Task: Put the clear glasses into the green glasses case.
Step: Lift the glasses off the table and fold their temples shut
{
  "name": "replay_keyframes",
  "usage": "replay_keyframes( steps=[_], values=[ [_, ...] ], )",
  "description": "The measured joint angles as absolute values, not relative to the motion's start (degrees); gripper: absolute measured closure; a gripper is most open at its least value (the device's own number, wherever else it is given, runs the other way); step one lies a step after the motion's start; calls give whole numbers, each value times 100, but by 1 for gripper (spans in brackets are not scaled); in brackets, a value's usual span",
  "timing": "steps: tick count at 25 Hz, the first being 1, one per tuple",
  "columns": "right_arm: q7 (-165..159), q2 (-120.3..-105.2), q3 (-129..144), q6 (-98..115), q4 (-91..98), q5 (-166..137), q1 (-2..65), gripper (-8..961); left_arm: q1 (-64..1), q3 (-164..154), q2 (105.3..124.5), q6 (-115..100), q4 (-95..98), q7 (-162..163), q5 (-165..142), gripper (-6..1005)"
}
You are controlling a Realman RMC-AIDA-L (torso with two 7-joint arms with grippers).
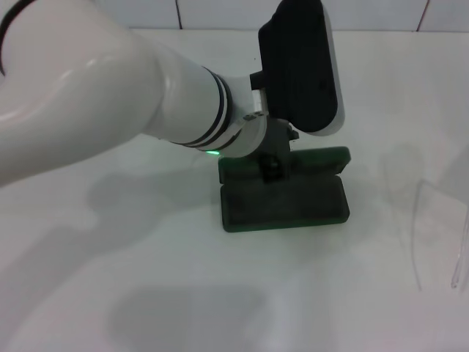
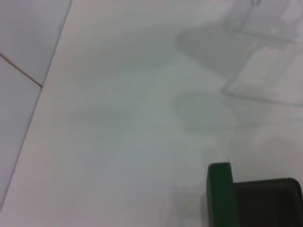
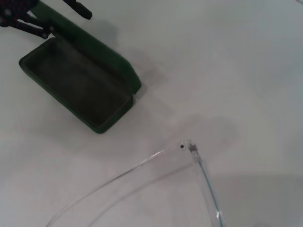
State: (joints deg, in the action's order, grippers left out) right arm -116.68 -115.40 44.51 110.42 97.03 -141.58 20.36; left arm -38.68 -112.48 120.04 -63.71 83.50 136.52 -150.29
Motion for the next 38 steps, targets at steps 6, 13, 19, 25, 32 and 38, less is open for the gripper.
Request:
replay_keyframes(
  steps=[6,13,19,25,32,38],
  values=[
    [-11570,-11539,4204,11158,9703,-14137,2036,853,-3827,-11157,12005,-6414,8599,13669,-15054,697],
    [-11515,-11535,4060,11218,9703,-14060,2072,854,-3458,-10851,12005,-6685,9313,13673,-15010,701],
    [-11400,-11539,3789,11136,9744,-13609,2102,854,-2878,-10495,12006,-6878,10211,13851,-14995,705],
    [-11395,-11535,3125,10866,9749,-12321,2107,854,-1879,-10021,12000,-6877,11248,13888,-14448,709],
    [-11091,-11577,2979,10682,9172,-11199,2042,854,-1102,-8755,11982,-7009,11507,13007,-11765,804],
    [-10177,-11561,3526,10623,7590,-10037,2133,854,-713,-8246,11987,-7547,11431,12169,-10121,901]
  ],
)
